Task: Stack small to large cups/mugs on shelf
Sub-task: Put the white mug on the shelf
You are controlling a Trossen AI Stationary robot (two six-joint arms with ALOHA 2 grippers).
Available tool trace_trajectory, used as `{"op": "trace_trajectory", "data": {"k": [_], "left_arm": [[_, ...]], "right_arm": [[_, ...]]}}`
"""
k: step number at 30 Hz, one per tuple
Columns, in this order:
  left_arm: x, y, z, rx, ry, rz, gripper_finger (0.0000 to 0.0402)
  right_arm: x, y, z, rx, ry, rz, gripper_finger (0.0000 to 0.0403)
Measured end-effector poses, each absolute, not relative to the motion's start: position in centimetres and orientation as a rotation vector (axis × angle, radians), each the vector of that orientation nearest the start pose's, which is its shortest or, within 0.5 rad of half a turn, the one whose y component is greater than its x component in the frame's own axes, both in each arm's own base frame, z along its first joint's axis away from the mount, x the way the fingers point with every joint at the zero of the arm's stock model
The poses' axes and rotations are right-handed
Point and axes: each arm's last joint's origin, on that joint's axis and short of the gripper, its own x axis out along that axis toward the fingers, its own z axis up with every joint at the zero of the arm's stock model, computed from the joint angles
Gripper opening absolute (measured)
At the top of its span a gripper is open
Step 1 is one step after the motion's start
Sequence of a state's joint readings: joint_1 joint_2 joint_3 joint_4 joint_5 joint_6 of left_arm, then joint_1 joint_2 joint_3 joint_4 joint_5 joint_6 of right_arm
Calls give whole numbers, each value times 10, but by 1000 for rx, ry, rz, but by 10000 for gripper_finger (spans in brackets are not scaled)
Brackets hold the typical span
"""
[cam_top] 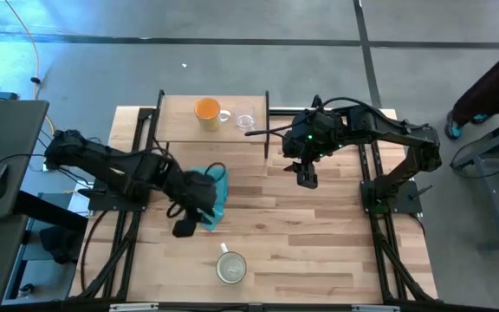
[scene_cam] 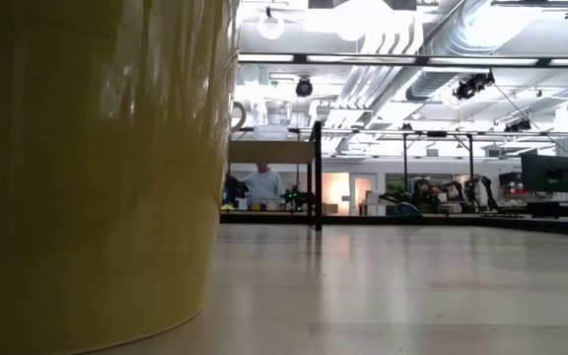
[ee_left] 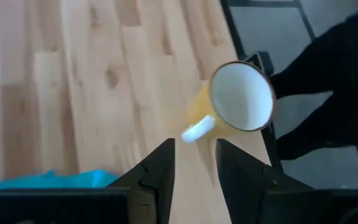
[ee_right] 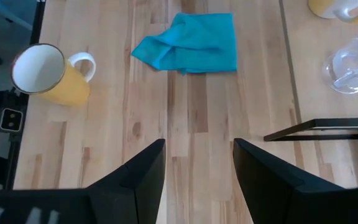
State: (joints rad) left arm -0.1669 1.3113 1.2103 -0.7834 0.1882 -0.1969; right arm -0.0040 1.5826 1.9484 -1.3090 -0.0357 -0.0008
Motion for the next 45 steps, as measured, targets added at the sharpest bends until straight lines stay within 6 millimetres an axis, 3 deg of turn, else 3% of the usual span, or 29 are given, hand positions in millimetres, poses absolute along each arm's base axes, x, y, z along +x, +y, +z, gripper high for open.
{"op": "trace_trajectory", "data": {"k": [7, 15, 27, 45], "left_arm": [[262, -65, 298, -143, 862, -297, 95], [259, -69, 270, -55, 890, -312, 97], [279, -74, 227, 15, 965, -371, 107], [291, -81, 211, 38, 951, -456, 106]], "right_arm": [[287, 0, 433, 19, 944, 32, 181], [287, 1, 433, 37, 944, 60, 181], [286, 1, 432, 67, 957, 54, 181], [284, 1, 431, 79, 984, 50, 181]]}}
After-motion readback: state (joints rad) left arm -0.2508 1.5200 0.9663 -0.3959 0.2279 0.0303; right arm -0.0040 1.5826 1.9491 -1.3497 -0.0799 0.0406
